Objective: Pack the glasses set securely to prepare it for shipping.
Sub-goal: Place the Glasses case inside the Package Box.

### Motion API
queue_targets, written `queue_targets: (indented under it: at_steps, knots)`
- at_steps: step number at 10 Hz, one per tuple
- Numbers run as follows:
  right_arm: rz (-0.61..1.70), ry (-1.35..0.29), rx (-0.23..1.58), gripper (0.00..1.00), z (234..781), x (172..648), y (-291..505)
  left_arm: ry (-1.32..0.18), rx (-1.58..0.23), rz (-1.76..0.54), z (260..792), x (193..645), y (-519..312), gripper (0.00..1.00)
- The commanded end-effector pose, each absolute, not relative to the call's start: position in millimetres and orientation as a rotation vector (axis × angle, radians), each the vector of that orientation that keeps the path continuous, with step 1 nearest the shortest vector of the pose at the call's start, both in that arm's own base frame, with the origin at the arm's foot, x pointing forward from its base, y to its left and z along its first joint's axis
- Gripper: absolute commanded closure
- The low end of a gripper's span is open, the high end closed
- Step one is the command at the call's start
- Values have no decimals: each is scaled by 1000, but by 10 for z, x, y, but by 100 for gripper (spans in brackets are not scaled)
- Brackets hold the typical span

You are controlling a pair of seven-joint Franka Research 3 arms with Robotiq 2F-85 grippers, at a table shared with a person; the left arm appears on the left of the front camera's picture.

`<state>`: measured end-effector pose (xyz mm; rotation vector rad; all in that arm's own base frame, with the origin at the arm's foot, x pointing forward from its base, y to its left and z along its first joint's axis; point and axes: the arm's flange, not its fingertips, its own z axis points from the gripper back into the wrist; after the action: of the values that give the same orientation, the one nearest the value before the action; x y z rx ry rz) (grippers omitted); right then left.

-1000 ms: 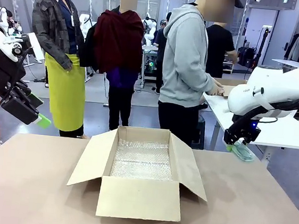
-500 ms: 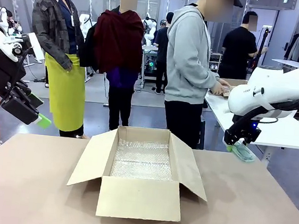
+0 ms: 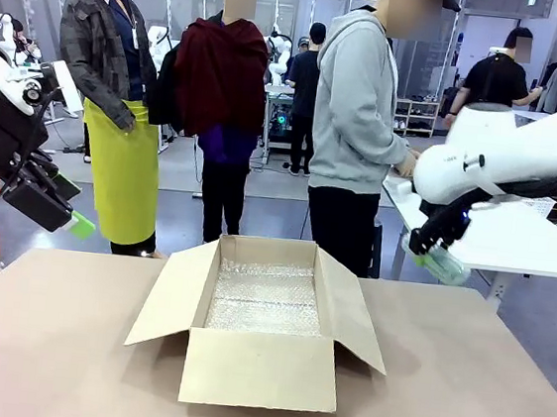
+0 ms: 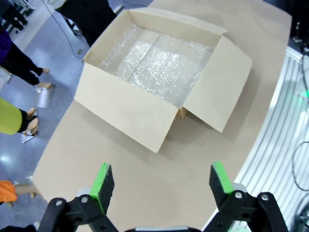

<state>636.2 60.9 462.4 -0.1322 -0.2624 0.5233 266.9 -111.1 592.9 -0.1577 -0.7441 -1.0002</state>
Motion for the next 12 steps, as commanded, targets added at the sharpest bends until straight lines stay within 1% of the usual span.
queue_targets:
  at_steps: [1, 3, 5, 6, 8, 9, 10, 12]
  knots:
    - [794, -321, -169, 36, 5002, 6319, 932, -746, -153, -1007, 5932, 2668, -1094, 0]
    - [1063, -316, -96, 36, 5235, 6338, 1425, -746, -153, -1007, 5932, 2668, -1094, 0]
    - [1437, -315, -95, 36, 5218, 6201, 2063, -746, -153, -1007, 5932, 2668, -1094, 0]
    - [1546, -288, -92, 36, 5208, 6166, 2376, -746, -153, -1007, 5932, 2668, -1094, 0]
    - [1558, -251, -133, 36, 5110, 6149, 2820, -746, -153, -1007, 5932, 2668, -1094, 0]
    - [1557, -267, -160, 36, 5053, 6155, 3000, -746, -153, -1007, 5932, 2668, -1094, 0]
    - [1604, -249, -177, 36, 4976, 6184, 3218, -746, -153, -1007, 5932, 2668, -1094, 0]
    - [1651, -205, -159, 36, 4727, 6304, 3536, -746, -153, -1007, 5932, 2668, -1094, 0]
